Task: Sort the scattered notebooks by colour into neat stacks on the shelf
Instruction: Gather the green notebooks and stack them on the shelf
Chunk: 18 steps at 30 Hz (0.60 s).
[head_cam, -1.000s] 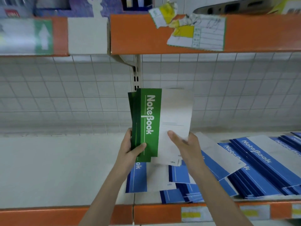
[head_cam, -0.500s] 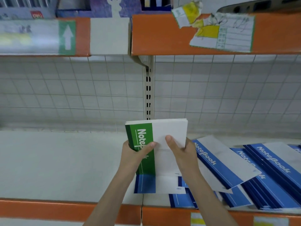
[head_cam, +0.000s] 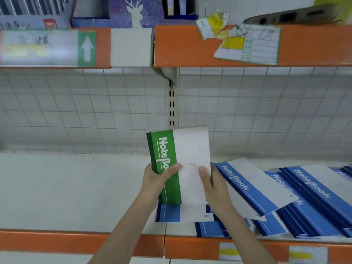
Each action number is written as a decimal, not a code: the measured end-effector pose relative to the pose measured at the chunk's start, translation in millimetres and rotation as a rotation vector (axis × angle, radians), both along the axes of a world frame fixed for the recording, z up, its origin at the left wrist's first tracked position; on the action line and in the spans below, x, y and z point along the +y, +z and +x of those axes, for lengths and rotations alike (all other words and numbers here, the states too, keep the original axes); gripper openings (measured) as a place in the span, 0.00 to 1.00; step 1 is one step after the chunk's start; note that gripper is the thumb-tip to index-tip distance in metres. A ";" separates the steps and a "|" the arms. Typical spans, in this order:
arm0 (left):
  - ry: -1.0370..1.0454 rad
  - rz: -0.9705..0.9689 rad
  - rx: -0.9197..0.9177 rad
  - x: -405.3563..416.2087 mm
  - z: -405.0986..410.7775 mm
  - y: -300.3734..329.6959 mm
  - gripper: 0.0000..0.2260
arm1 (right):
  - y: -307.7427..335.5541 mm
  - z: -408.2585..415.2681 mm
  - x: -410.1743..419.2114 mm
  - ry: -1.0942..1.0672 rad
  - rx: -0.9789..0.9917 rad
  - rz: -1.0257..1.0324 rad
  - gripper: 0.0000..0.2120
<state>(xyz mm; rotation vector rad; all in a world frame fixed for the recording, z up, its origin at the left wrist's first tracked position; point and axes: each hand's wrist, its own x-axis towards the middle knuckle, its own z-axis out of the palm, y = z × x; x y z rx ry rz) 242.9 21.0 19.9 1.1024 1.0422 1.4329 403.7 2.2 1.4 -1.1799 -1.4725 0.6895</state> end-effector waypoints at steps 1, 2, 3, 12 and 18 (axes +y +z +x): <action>-0.031 -0.050 -0.014 0.4 0.8 2.5 0.26 | 2.2 3.6 -2.5 -0.006 -0.051 0.027 0.21; -0.073 -0.110 -0.016 1.0 2.4 5.8 0.27 | 4.9 7.2 -5.1 -0.003 -0.064 0.039 0.20; -0.117 -0.175 0.002 1.7 5.1 9.7 0.28 | 7.2 11.3 -7.7 -0.004 -0.055 0.035 0.18; -0.163 -0.197 0.351 8.3 82.3 17.2 0.13 | 17.9 80.4 -32.0 -0.290 0.113 -0.359 0.23; -0.369 -0.037 0.564 -8.6 176.3 13.3 0.12 | 22.4 160.7 -75.6 -0.603 0.192 -0.470 0.18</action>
